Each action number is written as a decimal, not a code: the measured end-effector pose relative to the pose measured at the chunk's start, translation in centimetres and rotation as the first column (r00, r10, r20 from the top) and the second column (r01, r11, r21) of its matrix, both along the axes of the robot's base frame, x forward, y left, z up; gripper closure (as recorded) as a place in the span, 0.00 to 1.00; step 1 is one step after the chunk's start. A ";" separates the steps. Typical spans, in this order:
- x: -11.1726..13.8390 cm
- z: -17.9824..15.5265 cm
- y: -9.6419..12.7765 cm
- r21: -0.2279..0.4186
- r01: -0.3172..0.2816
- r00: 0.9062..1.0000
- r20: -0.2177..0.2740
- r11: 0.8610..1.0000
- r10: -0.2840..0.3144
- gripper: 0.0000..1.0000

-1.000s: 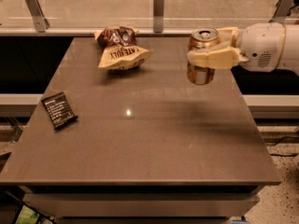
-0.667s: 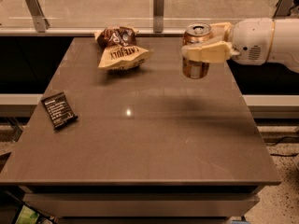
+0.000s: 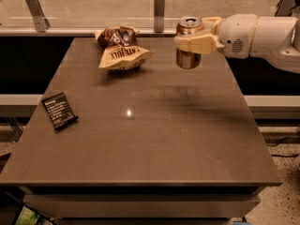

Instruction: Move orange can near brown chip bag

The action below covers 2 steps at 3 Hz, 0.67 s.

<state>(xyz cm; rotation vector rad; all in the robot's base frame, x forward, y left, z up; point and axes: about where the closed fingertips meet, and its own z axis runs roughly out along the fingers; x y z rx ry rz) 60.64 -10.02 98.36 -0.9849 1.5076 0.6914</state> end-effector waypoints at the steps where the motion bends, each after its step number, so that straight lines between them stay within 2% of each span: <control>1: 0.0 0.0 0.1 -0.002 -0.001 1.000 0.000 1.000 0.001 1.00; 2: 1.0 0.1 0.6 0.008 -0.003 1.000 0.015 1.000 0.002 1.00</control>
Offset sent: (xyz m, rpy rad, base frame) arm 0.0242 0.0066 -0.0009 0.0190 -0.0309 -0.0055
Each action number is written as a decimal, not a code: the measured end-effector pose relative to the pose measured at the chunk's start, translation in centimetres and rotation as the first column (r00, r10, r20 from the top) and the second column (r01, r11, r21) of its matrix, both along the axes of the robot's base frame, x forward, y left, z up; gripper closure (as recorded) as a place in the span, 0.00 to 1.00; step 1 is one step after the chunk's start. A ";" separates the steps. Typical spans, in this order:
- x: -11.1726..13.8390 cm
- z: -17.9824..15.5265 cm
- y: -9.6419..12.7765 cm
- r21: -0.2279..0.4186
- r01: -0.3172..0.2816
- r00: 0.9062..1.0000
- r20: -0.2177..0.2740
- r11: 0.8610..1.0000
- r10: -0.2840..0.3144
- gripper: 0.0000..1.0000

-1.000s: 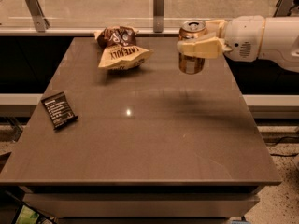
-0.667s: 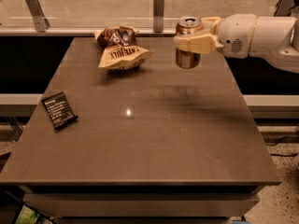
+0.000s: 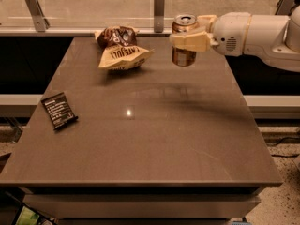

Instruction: Move orange can near brown chip bag

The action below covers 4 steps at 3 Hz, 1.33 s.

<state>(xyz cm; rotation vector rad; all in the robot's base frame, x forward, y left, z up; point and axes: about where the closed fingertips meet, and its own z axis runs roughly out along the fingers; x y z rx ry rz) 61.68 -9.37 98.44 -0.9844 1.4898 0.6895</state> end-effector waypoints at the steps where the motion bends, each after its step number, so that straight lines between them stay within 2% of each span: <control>1: 1.2 0.1 0.0 0.017 -0.003 1.000 0.015 1.000 0.002 1.00; 2: 2.8 0.0 0.2 0.029 -0.009 1.000 0.020 1.000 0.008 1.00; 4: 5.0 -0.8 0.4 0.024 0.012 1.000 -0.008 1.000 -0.012 1.00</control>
Offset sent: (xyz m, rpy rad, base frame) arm 0.0475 -0.0027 -0.0020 0.0424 -0.0227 0.0045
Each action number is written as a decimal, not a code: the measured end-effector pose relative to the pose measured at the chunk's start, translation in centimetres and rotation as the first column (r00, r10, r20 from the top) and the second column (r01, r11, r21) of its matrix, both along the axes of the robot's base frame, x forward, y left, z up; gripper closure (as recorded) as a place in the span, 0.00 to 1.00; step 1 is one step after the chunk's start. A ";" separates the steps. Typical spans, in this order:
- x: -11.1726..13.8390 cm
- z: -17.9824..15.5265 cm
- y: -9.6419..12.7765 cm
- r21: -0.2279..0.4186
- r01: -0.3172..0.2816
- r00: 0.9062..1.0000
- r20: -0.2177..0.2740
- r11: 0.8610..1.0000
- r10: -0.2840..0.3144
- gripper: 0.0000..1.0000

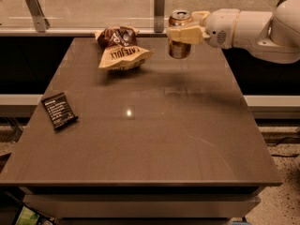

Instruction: Move orange can near brown chip bag

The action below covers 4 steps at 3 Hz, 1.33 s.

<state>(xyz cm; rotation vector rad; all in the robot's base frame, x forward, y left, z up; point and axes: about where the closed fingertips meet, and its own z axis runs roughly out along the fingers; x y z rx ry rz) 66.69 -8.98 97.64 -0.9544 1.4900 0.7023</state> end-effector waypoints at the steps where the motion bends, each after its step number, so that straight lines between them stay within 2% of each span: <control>1: 1.1 -0.9 0.2 0.014 0.016 1.000 -0.008 1.000 -0.016 1.00; 4: 5.4 -3.0 3.2 0.061 -0.015 1.000 -0.012 0.998 0.016 1.00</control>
Offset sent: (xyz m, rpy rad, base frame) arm 0.0417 0.0096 -0.0301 0.0620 0.0147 -0.0186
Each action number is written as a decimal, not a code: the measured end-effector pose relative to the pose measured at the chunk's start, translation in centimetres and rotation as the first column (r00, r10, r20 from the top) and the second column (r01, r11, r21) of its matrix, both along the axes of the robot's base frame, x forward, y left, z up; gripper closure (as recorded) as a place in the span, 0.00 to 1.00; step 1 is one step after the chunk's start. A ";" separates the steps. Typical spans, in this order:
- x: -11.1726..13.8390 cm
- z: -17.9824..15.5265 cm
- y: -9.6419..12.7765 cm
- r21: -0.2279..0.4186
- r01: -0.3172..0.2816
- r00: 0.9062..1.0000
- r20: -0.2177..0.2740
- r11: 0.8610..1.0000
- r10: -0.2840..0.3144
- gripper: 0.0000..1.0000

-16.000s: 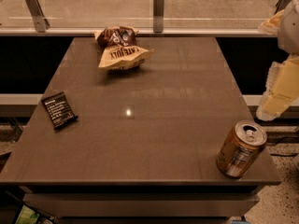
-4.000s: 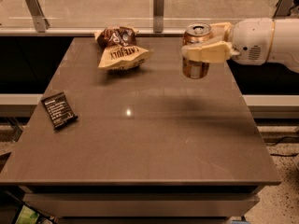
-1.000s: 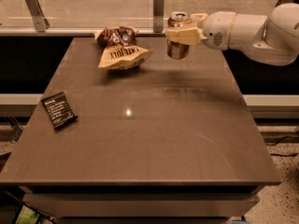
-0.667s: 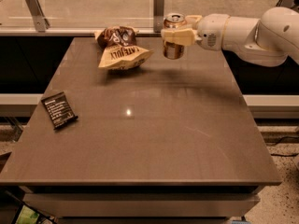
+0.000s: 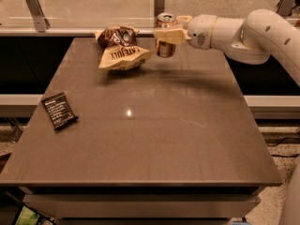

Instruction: Move orange can near brown chip bag

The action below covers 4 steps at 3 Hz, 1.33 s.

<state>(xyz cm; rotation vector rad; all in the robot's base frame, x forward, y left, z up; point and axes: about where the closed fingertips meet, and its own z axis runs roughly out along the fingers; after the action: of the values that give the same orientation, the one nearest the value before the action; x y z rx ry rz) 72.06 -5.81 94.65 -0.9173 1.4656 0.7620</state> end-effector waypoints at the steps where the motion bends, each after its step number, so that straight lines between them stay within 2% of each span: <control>1: 0.9 -0.8 0.7 -0.031 0.007 1.000 -0.019 0.999 -0.007 1.00; 2: 1.3 -1.8 0.6 -0.074 0.033 0.999 -0.038 0.997 -0.036 1.00; 4: 2.0 -4.5 0.5 -0.098 0.065 0.995 -0.066 0.993 -0.072 1.00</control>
Offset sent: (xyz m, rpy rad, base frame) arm 0.0164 -0.0044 -0.0327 -0.1333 0.0684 -0.0853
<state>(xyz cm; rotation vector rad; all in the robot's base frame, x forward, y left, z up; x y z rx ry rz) 74.01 -5.30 90.20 -0.9157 1.5983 0.6840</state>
